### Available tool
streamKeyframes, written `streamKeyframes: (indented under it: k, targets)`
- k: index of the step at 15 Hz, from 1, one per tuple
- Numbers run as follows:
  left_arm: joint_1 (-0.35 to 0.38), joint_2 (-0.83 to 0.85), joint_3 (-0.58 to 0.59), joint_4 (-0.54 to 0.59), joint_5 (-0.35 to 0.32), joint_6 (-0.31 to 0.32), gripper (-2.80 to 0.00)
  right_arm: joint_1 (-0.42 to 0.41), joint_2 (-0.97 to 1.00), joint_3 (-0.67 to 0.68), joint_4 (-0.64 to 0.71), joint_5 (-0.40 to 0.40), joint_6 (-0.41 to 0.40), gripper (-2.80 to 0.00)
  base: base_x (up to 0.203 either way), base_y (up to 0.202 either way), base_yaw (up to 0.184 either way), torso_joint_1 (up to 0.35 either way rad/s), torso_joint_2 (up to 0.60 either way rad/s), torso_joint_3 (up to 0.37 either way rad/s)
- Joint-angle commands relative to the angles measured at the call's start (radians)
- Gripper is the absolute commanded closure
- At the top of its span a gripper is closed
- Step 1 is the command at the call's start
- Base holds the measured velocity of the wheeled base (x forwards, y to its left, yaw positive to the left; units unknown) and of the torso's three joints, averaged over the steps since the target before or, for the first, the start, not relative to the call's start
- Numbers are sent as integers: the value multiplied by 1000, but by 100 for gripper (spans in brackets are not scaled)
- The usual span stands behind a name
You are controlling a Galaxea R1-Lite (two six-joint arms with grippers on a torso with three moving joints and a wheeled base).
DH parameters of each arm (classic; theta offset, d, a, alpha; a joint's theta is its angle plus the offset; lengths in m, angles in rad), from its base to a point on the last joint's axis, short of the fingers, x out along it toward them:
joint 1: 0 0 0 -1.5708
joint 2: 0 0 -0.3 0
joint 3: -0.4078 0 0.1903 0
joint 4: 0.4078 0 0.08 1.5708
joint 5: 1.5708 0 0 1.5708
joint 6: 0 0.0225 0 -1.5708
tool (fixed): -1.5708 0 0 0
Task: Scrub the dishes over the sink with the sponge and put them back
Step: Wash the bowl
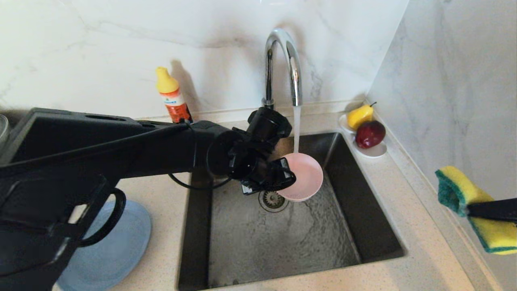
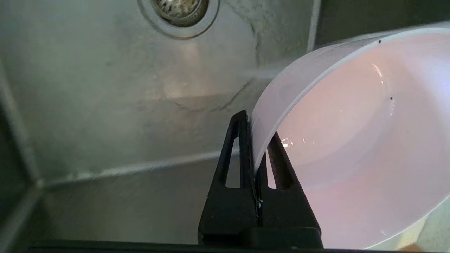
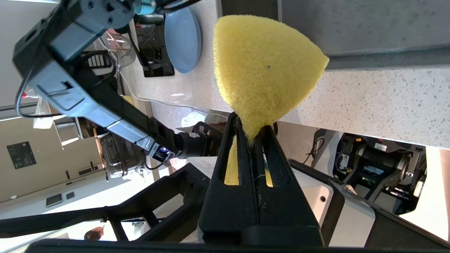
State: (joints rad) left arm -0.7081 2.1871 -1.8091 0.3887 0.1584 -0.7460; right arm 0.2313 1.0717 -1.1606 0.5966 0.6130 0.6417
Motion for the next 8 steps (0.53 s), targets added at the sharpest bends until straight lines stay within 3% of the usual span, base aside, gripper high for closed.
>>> streamKeyframes:
  k: [1,4,8]
  targets:
    - [-2,58,-62,8,10,-4,0,0,2,1,3,4,4,0,0,0,0,0,0,0]
    - [4,110,-124,8,58,-4,0,-1,5,2,3,4,4,0,0,0,0,0,0,0]
    - [15,111,-127,-5,58,-6,0,-4,11,1,3,5,3,0,0,0,0,0,0,0]
